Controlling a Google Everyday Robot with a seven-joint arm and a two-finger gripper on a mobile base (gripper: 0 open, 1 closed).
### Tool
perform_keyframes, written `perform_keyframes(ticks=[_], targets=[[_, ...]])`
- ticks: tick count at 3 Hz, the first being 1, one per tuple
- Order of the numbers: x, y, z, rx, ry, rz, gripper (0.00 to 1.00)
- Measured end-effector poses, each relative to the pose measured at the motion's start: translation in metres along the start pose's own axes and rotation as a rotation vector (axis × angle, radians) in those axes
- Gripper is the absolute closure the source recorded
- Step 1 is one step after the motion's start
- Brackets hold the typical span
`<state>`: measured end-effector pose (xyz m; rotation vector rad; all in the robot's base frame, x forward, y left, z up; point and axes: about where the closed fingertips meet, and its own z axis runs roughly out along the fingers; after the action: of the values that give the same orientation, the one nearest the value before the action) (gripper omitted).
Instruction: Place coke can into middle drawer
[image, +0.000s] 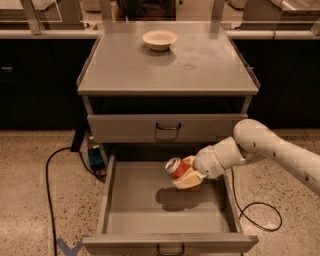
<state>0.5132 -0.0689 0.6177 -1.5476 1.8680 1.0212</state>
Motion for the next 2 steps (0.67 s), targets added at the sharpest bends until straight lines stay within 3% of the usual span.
perform_keyframes(ticks=[1, 2], targets=[[0.02, -0.003, 0.012, 0.015, 0.092, 0.003, 1.0], [-0.008, -0.005, -0.007, 0.126, 0.12, -0.084, 1.0]])
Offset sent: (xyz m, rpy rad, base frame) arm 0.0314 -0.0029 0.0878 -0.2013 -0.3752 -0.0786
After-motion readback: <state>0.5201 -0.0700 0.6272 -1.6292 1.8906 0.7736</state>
